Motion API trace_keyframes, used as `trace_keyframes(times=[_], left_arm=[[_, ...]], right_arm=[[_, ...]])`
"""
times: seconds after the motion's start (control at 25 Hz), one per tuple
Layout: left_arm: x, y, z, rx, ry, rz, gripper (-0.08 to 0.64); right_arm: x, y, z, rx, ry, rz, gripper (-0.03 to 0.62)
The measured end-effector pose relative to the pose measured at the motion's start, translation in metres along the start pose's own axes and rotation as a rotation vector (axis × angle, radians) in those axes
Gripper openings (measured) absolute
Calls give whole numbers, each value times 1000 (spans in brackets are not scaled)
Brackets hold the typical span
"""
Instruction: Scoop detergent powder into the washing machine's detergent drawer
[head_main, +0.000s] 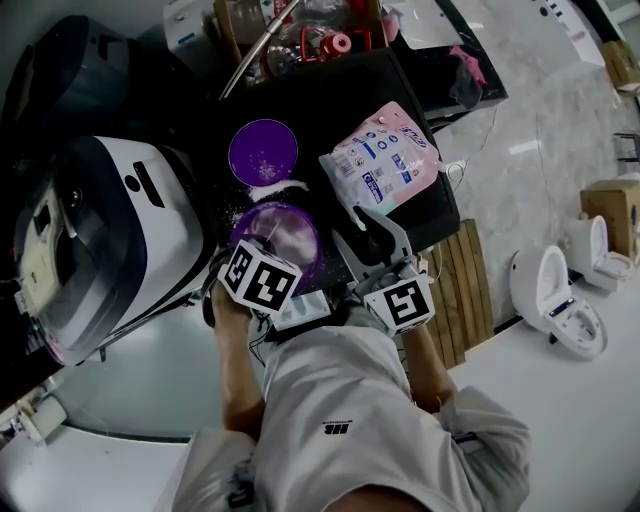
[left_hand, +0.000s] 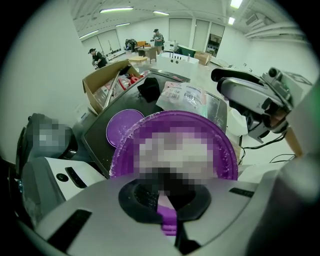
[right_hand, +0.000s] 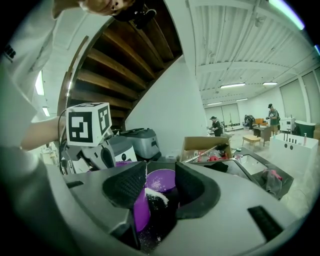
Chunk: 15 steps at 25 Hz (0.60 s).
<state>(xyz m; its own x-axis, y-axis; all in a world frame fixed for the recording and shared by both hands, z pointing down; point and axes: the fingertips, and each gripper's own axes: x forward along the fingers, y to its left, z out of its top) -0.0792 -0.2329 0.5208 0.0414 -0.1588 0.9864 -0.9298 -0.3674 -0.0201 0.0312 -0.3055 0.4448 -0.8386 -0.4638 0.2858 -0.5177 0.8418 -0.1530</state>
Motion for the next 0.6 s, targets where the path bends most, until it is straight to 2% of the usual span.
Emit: trace_keyframes(times=[0.24,0.44,0.6], left_arm=[[3,-3,1,-18,18,-41,15],[9,-15,2,-29,15,-109,15],[9,-27,6,-20,8,-159,15]], right_arm=[[1,-11,0,12,-1,-1,179],[4,-17,7,16,-42,-8,179],[2,-17,-1,23,3,10,179]])
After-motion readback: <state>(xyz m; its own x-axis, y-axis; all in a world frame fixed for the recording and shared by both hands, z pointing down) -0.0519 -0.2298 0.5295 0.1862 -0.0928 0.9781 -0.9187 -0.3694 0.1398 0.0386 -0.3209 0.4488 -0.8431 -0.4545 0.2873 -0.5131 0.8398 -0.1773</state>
